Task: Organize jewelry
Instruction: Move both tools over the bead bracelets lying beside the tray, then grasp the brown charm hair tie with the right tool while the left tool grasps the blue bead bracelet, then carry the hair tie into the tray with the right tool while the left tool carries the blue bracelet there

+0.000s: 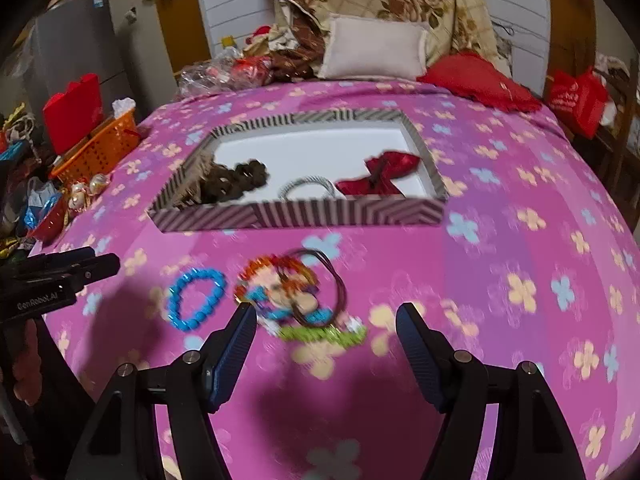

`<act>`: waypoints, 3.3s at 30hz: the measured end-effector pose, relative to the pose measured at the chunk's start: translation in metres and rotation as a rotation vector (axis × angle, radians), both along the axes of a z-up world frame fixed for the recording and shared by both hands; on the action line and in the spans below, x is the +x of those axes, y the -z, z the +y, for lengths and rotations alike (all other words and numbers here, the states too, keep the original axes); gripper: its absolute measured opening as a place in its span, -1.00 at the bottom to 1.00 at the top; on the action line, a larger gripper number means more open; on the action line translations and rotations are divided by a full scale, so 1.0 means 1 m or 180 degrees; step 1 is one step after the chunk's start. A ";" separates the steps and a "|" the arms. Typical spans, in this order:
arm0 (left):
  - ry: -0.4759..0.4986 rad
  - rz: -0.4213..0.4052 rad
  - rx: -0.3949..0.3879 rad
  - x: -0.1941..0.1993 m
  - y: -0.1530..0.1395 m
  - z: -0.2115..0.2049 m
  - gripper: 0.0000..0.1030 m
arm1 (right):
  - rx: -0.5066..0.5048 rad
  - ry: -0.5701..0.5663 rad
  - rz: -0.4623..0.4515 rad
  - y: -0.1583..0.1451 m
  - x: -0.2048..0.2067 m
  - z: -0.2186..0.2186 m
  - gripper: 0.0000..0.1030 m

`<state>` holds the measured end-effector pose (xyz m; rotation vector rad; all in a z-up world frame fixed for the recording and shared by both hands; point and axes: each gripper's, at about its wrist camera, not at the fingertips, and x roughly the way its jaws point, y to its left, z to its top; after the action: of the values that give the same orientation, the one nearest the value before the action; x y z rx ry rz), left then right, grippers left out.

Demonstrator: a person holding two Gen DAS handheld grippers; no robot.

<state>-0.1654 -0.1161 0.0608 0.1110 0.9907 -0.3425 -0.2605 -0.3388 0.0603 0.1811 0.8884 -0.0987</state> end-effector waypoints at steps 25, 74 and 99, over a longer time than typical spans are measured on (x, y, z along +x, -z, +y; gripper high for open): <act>0.0037 0.0271 -0.0009 0.011 0.027 -0.010 0.20 | 0.0241 -0.0361 0.0095 0.029 0.041 0.009 0.02; 0.0304 0.0208 0.0117 0.024 0.046 -0.051 -0.66 | 0.0387 -0.0062 0.0026 0.035 0.024 -0.032 -0.37; 0.0218 -0.0004 -0.0147 0.012 0.006 -0.030 -0.86 | 0.0278 -0.0088 -0.0166 0.007 0.018 -0.025 -0.37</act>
<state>-0.1533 -0.1466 0.0552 0.1036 0.9786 -0.4278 -0.2422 -0.3643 0.0531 0.2518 0.8435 -0.0293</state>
